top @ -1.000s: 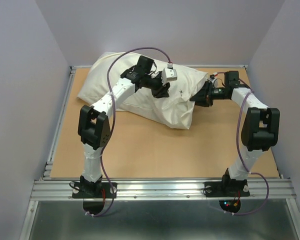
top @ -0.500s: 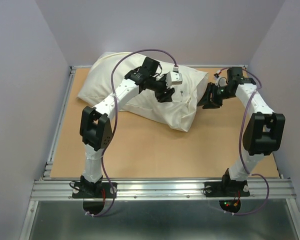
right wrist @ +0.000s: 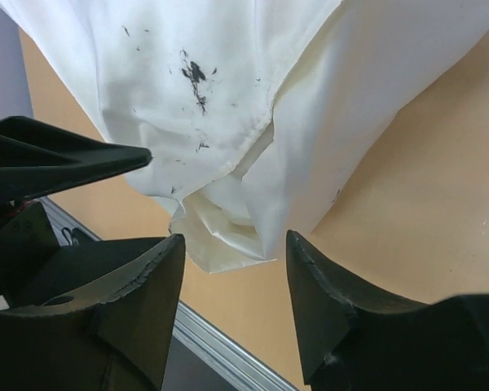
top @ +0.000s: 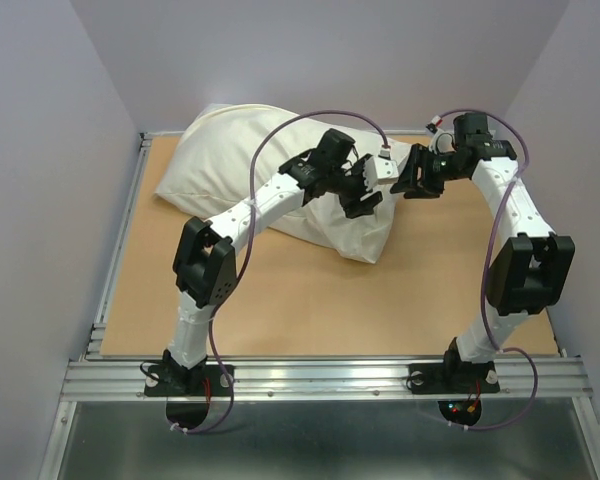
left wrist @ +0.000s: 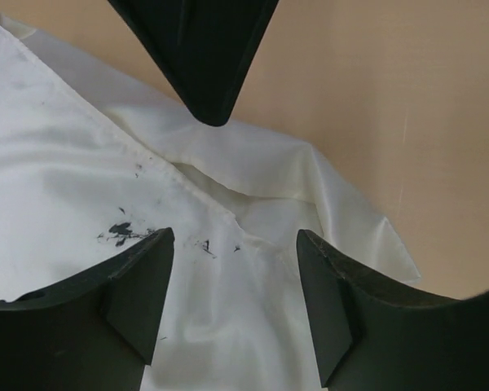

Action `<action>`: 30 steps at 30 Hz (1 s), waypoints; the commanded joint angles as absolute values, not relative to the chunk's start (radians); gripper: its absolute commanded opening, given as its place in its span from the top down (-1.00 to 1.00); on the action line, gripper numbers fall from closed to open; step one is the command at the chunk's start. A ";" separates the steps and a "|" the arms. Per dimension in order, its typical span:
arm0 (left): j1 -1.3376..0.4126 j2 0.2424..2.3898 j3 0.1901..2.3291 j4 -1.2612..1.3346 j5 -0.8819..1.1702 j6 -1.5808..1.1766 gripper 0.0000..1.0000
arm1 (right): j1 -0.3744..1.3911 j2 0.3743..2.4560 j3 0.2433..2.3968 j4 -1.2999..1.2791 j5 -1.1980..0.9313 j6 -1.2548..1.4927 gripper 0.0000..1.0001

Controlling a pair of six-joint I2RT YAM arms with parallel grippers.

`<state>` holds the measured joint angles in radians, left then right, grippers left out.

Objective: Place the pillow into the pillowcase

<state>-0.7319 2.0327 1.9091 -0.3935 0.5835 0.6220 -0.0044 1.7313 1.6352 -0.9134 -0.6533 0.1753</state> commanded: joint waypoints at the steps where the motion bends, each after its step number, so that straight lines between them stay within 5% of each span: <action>1: -0.729 2.062 1.907 -0.325 0.497 0.594 -0.42 | 0.028 1.752 1.667 -0.917 -0.608 0.169 -0.27; 5: -0.730 2.071 1.927 -0.333 0.531 0.620 -0.47 | 0.052 1.776 1.692 -0.917 -0.539 0.160 -0.30; 7: -0.738 2.085 1.934 -0.350 0.542 0.640 -0.35 | 0.078 1.789 1.707 -0.917 -0.497 0.152 -0.23; 13: -0.697 2.134 1.987 -0.374 0.563 0.495 0.93 | 0.140 1.813 1.735 -0.920 -0.327 0.138 -0.08; 14: -0.678 2.123 1.979 -0.352 0.584 0.453 1.00 | 0.143 1.813 1.738 -0.923 -0.309 0.137 -0.08; 30: -0.614 1.967 1.871 -0.110 0.788 0.204 1.00 | 0.219 1.897 1.778 -0.911 -0.169 0.132 -0.15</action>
